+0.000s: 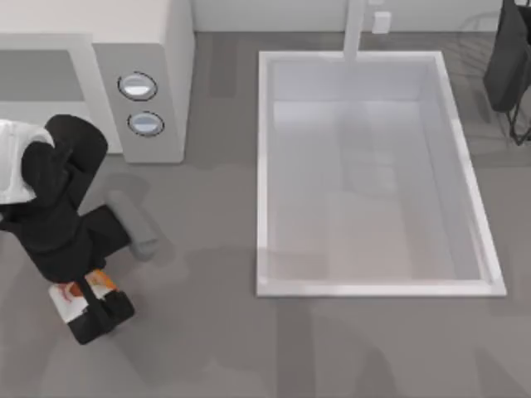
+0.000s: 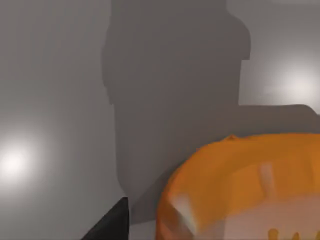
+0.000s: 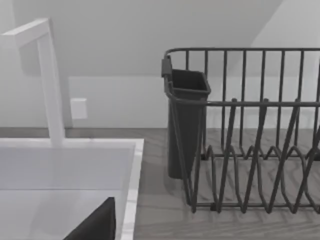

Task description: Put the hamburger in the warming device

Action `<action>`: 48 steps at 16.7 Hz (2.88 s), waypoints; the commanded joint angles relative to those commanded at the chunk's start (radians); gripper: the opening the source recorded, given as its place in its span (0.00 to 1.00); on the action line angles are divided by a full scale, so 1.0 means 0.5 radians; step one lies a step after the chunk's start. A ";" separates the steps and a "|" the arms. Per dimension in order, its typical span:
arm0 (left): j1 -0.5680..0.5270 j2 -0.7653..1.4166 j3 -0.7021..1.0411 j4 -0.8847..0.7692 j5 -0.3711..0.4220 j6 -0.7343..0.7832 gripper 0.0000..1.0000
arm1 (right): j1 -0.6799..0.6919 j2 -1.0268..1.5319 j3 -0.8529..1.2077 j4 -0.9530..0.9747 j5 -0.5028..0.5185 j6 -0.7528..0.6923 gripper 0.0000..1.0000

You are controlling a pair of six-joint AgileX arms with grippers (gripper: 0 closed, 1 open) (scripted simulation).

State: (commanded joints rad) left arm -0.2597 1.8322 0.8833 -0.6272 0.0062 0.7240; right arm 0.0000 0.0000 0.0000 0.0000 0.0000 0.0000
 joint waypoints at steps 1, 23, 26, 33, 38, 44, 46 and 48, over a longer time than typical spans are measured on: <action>0.000 0.000 0.000 0.000 0.000 0.000 0.00 | 0.000 0.000 0.000 0.000 0.000 0.000 1.00; 0.000 -0.446 0.564 -0.956 0.026 -0.017 0.00 | 0.000 0.000 0.000 0.000 0.000 0.000 1.00; 0.008 -0.430 0.558 -0.928 0.027 -0.020 0.00 | 0.000 0.000 0.000 0.000 0.000 0.000 1.00; 0.179 -0.171 0.535 -0.187 0.106 -0.260 0.00 | 0.000 0.000 0.000 0.000 0.000 0.000 1.00; 0.395 0.128 0.477 0.853 0.201 -0.569 0.00 | 0.000 0.000 0.000 0.000 0.000 0.000 1.00; 0.671 0.442 0.347 2.115 0.315 -0.976 0.00 | 0.000 0.000 0.000 0.000 0.000 0.000 1.00; 0.749 0.523 0.302 2.431 0.346 -1.093 0.00 | 0.000 0.000 0.000 0.000 0.000 0.000 1.00; 0.811 0.590 0.262 2.664 0.371 -1.187 0.00 | 0.000 0.000 0.000 0.000 0.000 0.000 1.00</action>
State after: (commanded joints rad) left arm 0.1458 2.1270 1.0144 0.7047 0.1919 0.1307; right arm 0.0000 0.0000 0.0000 0.0000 0.0000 0.0000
